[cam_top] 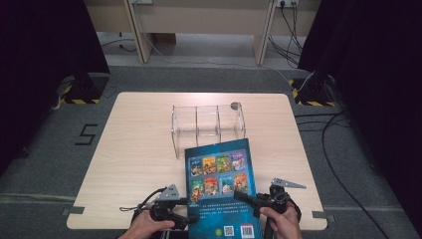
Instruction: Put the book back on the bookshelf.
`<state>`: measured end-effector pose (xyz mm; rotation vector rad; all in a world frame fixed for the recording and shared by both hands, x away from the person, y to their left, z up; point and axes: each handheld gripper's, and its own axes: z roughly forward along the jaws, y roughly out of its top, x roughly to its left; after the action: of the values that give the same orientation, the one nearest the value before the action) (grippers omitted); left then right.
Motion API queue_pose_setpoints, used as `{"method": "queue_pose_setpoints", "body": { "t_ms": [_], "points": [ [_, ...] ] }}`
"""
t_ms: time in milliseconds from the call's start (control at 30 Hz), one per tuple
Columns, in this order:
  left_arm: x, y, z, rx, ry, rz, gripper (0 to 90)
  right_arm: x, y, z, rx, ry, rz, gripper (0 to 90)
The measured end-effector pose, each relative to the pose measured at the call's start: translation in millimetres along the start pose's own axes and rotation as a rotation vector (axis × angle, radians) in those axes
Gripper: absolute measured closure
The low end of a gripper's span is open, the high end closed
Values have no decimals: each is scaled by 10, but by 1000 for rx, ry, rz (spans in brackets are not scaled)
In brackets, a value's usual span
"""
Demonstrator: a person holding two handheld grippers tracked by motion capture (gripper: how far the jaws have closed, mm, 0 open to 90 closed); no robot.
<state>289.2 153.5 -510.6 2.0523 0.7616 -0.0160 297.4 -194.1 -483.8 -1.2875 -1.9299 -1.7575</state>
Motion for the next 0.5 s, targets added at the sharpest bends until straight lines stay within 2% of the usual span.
{"method": "queue_pose_setpoints", "body": {
  "t_ms": [33,67,167,233,333,367,433,467,500],
  "points": [
    [0,0,0,0,0,0,281,0,0,0,0,0,0,785],
    [0,6,-16,-25,-11,-1,280,64,34,-5,-48,-5,-23,796],
    [1,22,-40,-50,-12,-3,255,147,96,-7,-80,-20,-76,794],
    [17,25,-64,-73,-18,-19,253,206,140,3,-110,-32,-107,792],
    [32,28,-82,-84,-15,-19,237,246,182,9,-137,-46,-126,792],
    [45,29,-97,-92,-10,-23,233,290,244,1,-179,-58,-151,791],
    [65,28,-109,-95,-2,-24,233,363,293,-17,-227,-76,-195,792],
    [65,28,-109,-95,-2,-24,233,363,293,-17,-227,-76,-195,792],
    [85,26,-112,-96,7,-24,234,455,352,-50,-263,-123,-295,792]
  ]
}}
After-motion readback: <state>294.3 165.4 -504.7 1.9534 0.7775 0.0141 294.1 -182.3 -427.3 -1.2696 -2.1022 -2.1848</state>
